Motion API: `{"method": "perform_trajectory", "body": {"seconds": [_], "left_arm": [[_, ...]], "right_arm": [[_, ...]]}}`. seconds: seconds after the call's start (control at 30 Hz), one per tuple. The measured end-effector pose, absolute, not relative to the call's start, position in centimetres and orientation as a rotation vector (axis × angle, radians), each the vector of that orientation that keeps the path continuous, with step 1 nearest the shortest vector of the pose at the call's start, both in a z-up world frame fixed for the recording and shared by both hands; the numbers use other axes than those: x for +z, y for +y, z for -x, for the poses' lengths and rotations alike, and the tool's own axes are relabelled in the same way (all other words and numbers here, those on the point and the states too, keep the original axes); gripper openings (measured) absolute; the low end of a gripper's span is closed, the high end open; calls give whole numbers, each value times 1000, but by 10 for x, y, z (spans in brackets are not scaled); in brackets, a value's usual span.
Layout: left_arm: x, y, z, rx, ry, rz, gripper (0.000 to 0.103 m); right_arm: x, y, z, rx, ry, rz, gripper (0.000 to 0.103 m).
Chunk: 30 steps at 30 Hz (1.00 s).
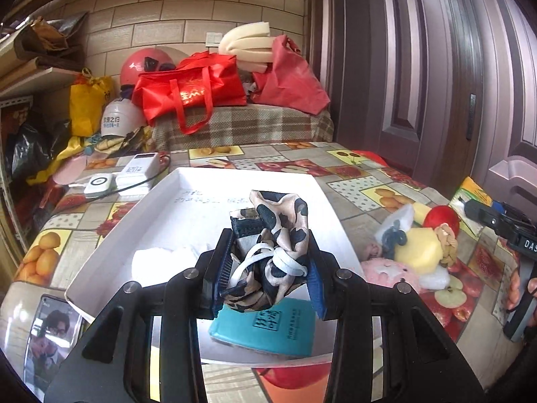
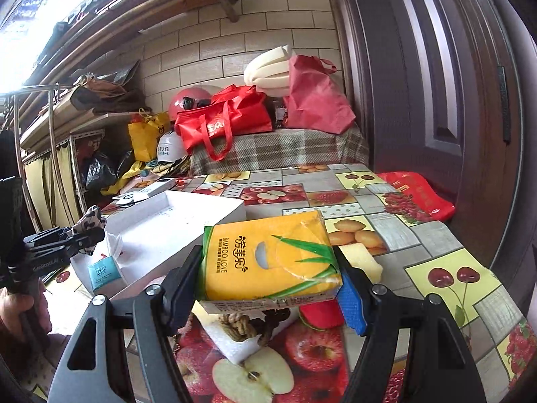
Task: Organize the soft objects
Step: 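Carry the scrunchie and tissue pack into the white box and open both grippers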
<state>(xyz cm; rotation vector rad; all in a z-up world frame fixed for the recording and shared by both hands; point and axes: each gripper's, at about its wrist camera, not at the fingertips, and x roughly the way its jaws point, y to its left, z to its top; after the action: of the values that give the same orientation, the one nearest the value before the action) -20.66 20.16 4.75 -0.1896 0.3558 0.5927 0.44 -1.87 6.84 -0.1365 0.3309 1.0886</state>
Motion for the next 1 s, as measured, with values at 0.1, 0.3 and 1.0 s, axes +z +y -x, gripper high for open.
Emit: {"method": "perform_trajectory", "body": {"seconds": [0.1,0.3,1.0], "left_arm": [[47,217,216,642,348,215,39],[42,241,228,688,345,313,39],[43,271,193,716,369,273,39]], "right_arm": [[66,-6,7,1130,326,176,72],[57,27,35,1236,322,256,72],[49,125,81,1315,371,308,72]]}}
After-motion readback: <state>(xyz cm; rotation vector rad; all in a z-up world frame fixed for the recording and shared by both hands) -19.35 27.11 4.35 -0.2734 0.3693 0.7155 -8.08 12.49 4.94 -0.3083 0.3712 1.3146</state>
